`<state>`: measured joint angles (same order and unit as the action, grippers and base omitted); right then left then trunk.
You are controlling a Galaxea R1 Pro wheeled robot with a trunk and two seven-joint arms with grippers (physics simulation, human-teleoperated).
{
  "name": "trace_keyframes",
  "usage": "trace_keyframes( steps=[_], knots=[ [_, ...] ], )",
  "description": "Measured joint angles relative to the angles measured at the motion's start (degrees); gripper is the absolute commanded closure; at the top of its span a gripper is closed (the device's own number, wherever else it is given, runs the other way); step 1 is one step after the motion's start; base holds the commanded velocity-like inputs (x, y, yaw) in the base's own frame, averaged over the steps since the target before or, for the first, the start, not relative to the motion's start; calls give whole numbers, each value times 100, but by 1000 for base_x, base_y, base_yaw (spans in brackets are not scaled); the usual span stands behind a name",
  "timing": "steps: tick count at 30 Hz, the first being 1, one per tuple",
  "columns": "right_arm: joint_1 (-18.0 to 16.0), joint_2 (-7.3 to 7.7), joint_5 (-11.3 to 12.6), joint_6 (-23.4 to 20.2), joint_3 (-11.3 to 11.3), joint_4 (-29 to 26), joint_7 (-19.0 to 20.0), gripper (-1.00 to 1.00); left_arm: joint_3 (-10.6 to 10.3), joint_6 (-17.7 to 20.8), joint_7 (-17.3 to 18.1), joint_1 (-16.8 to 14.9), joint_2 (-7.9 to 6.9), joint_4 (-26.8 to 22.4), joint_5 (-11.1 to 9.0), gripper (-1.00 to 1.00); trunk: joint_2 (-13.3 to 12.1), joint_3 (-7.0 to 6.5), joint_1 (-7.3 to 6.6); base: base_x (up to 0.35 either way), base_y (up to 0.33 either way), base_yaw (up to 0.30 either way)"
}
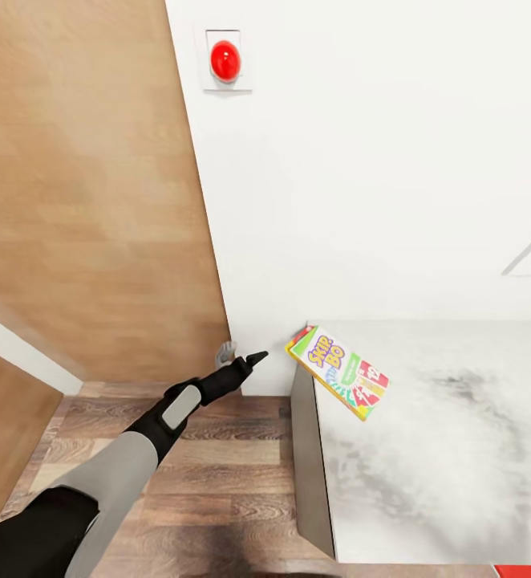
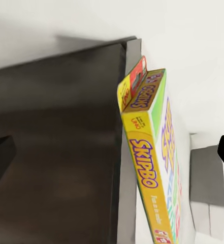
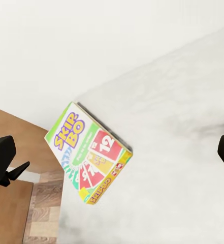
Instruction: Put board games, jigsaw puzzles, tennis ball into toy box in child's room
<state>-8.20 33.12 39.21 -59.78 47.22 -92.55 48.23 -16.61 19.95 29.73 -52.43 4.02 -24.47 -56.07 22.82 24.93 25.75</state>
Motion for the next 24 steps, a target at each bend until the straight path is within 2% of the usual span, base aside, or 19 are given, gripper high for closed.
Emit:
trace_keyframes(
  steps=[16, 24],
  knots=[
    [0, -3, 1, 0, 12, -2, 0, -100, 3, 4, 2, -121, 6, 164, -4, -100, 0, 15, 0, 0, 0, -5],
    [1, -2, 2, -1, 12, 0, 1, -100, -8, -2, 17, -146, 11, 179, -7, -100, 0, 16, 0, 0, 0, -124]
  ],
)
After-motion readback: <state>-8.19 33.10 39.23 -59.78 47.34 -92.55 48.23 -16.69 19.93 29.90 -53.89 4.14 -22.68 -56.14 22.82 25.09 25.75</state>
